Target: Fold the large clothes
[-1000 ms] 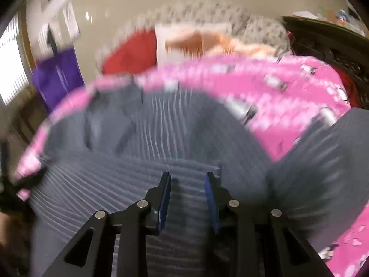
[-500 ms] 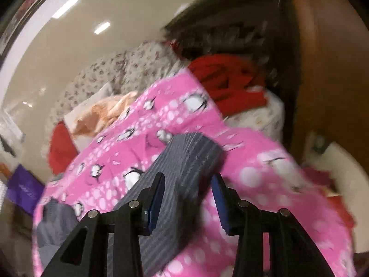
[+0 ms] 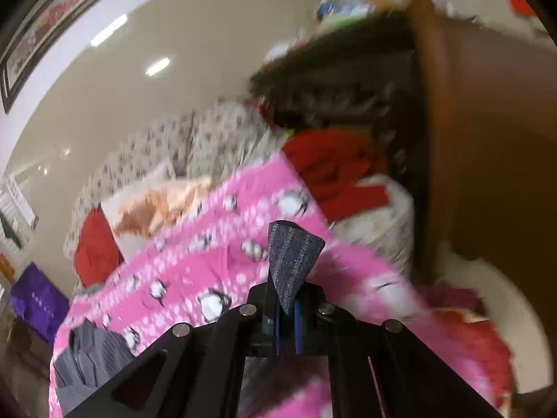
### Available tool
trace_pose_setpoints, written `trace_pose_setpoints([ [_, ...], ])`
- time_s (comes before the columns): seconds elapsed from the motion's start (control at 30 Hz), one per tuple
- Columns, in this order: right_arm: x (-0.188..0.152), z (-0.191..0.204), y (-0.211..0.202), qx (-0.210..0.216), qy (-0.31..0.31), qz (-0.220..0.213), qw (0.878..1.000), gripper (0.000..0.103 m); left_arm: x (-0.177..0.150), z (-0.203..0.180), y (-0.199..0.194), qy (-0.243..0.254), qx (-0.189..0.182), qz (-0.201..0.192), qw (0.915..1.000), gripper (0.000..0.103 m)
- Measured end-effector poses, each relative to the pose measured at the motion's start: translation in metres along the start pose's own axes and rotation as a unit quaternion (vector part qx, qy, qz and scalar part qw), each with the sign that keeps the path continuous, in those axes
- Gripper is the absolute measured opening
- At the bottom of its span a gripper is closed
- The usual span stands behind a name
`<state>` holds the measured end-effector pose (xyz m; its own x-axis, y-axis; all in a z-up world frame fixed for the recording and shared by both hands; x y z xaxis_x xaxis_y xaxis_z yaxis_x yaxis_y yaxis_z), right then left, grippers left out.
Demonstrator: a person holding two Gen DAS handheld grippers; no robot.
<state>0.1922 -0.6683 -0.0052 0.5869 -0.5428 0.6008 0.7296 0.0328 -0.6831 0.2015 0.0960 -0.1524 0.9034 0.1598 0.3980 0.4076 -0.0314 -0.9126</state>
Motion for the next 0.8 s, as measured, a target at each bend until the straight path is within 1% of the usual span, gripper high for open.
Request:
trace_pose_setpoints([
  [0.07,0.0,-0.004,-0.037,-0.012,0.006,-0.021,1.0,0.005,0.0,0.0,0.0,0.0,-0.002,-0.001,1.0,0.087],
  [0.13,-0.008,0.0,-0.062,-0.014,0.006,-0.031,0.999,0.005,-0.001,0.001,-0.001,0.0,-0.001,0.0,1.0,0.087],
  [0.17,-0.015,0.009,-0.075,-0.015,-0.002,-0.037,0.999,0.005,-0.001,0.001,-0.002,0.001,0.001,-0.001,1.0,0.087],
  [0.23,-0.031,0.031,-0.086,0.0,-0.018,-0.035,0.999,0.005,-0.002,0.002,-0.009,0.004,0.01,-0.002,0.9999,0.087],
  [0.27,-0.043,0.051,-0.088,0.012,-0.034,-0.029,0.999,0.005,-0.003,0.005,-0.015,0.004,0.017,-0.007,0.9998,0.087],
  [0.3,-0.053,0.069,-0.087,0.024,-0.051,-0.024,0.998,0.005,-0.003,0.01,-0.026,0.001,0.023,-0.02,0.9995,0.087],
  [0.37,-0.083,0.132,-0.076,0.06,-0.107,-0.004,0.992,0.005,-0.006,0.023,-0.046,-0.009,0.025,-0.049,0.9985,0.087],
  [0.4,-0.094,0.152,-0.071,0.071,-0.125,0.004,0.99,0.005,-0.008,0.031,-0.052,-0.013,0.028,-0.053,0.9981,0.087],
  [0.47,-0.13,0.22,-0.05,0.101,-0.176,0.031,0.979,0.005,-0.018,0.051,-0.055,-0.025,0.052,-0.039,0.9976,0.087],
  [0.5,-0.145,0.245,-0.04,0.11,-0.191,0.041,0.974,0.005,-0.025,0.061,-0.055,-0.034,0.063,-0.033,0.9969,0.087],
  [0.53,-0.171,0.284,-0.024,0.128,-0.213,0.061,0.967,0.005,-0.032,0.071,-0.055,-0.043,0.076,-0.026,0.9959,0.087],
  [0.57,-0.188,0.308,-0.012,0.136,-0.226,0.076,0.961,0.005,-0.04,0.08,-0.053,-0.051,0.092,-0.016,0.9943,0.087],
  [0.6,-0.213,0.34,0.002,0.143,-0.249,0.091,0.954,0.005,-0.049,0.09,-0.05,-0.055,0.122,-0.004,0.9911,0.087],
  [0.63,-0.227,0.358,0.012,0.144,-0.261,0.1,0.949,0.005,-0.058,0.1,-0.048,-0.059,0.158,0.007,0.9857,0.087],
  [0.67,-0.255,0.388,0.026,0.153,-0.277,0.12,0.941,0.005,-0.065,0.105,-0.045,-0.06,0.17,0.013,0.9836,0.087],
  [0.7,-0.275,0.407,0.036,0.157,-0.288,0.13,0.936,0.005,-0.069,0.107,-0.044,-0.061,0.162,0.009,0.9849,0.087],
  [0.73,-0.286,0.419,0.043,0.158,-0.296,0.135,0.932,0.005,-0.072,0.11,-0.045,-0.068,0.148,0.0,0.9866,0.087],
  [0.8,-0.319,0.453,0.055,0.17,-0.321,0.147,0.92,0.005,-0.073,0.112,-0.043,-0.076,0.139,0.0,0.9875,0.088],
])
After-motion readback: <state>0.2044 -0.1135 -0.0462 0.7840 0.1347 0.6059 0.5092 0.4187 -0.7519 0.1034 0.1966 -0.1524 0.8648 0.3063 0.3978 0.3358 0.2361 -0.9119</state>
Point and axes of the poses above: each gripper's, at about its wrist camera, not at the fingertips, and y roughly the way its jaws point, z to its left, x to its top, the point moved 9 cm from there along y, roughly the way its jaws point, and after that the axes turned 15 degrees about z, right-handed, at the moved point
